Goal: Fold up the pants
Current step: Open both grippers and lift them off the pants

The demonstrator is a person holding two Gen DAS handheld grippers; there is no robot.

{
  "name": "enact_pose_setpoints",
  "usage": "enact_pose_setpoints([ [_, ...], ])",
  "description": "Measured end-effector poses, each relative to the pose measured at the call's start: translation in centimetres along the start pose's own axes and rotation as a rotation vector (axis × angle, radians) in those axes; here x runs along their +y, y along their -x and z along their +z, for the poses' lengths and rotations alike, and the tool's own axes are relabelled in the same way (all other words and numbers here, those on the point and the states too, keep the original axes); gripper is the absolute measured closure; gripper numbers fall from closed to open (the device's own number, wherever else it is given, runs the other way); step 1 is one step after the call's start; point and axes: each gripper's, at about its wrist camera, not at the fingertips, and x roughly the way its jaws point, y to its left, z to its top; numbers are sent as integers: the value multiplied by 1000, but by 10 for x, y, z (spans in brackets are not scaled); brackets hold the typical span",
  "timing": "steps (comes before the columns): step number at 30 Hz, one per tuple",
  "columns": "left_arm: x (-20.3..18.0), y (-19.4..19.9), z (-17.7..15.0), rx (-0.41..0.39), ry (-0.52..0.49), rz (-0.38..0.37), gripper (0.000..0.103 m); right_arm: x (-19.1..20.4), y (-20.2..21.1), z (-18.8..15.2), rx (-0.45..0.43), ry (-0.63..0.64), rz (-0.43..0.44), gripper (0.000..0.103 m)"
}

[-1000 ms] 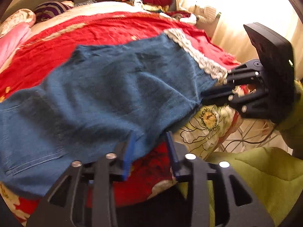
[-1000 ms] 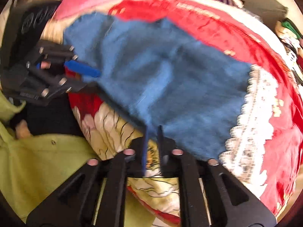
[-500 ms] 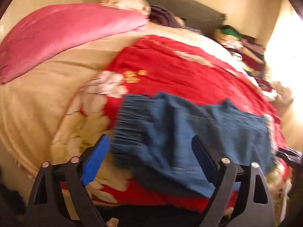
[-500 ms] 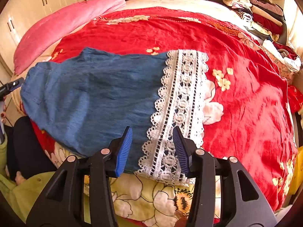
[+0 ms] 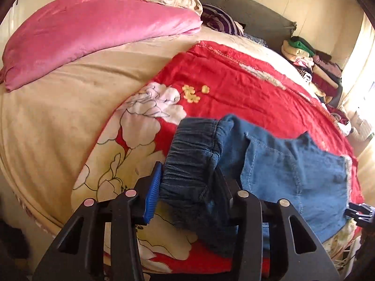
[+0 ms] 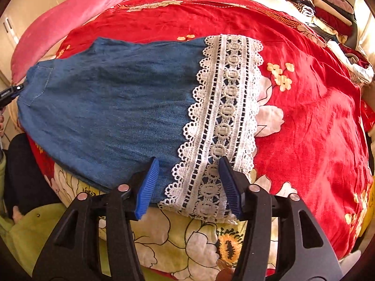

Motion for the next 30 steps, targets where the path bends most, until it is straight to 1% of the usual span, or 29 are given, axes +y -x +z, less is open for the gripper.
enact_pose_setpoints([
  [1, 0, 3, 0, -8, 8, 3, 58, 1, 0, 0, 1, 7, -3, 54],
  [3, -2, 19, 5, -57, 23, 12, 51, 2, 5, 2, -8, 14, -1, 54],
  [4, -5, 29, 6, -94, 12, 25, 50, 2, 11, 3, -27, 11, 9, 54],
  [5, -11, 41, 8, -133, -8, 38, 50, 2, 20, 5, -65, 10, 32, 54],
  [6, -23, 52, 10, -168, -42, 32, 49, 3, 25, 6, -88, 12, 47, 54],
  [7, -36, 59, 11, -178, -78, 4, 48, 5, 29, 8, -104, 17, 61, 54],
  [10, -77, 56, 6, -139, -181, -118, 43, 15, 27, 12, -106, 42, 92, 54],
  [11, -95, 47, 1, -104, -225, -155, 42, 19, 25, 12, -100, 52, 100, 54],
  [13, -116, 31, -7, -44, -280, -197, 37, 24, 16, 9, -73, 63, 115, 54],
  [14, -126, 21, -12, -12, -309, -207, 36, 24, 10, 7, -48, 57, 109, 54],
  [16, -140, -7, -27, 80, -357, -206, 34, 20, -2, 1, 10, 36, 108, 52],
  [17, -142, -17, -32, 112, -361, -200, 34, 21, -5, -1, 16, 38, 106, 52],
  [18, -143, -29, -39, 153, -364, -188, 33, 23, -6, -2, 9, 49, 102, 49],
  [19, -144, -34, -42, 171, -368, -180, 33, 24, -5, -2, 9, 54, 102, 46],
  [20, -143, -34, -41, 171, -359, -191, 33, 27, -4, -2, 10, 63, 102, 44],
  [22, -142, -24, -32, 146, -346, -238, 33, 29, 1, 2, -4, 75, 111, 44],
  [24, -148, -14, -16, 110, -360, -256, 33, 28, 12, 10, -65, 66, 130, 44],
  [25, -151, -13, -9, 110, -368, -271, 33, 27, 16, 15, -97, 60, 132, 44],
  [27, -162, -17, 9, 116, -370, -306, 33, 25, 20, 26, -142, 52, 140, 44],
  [29, -178, -30, 27, 121, -381, -337, 33, 25, 18, 34, -151, 56, 146, 44],
  [30, -185, -37, 33, 131, -386, -339, 33, 26, 16, 39, -154, 63, 143, 44],
])
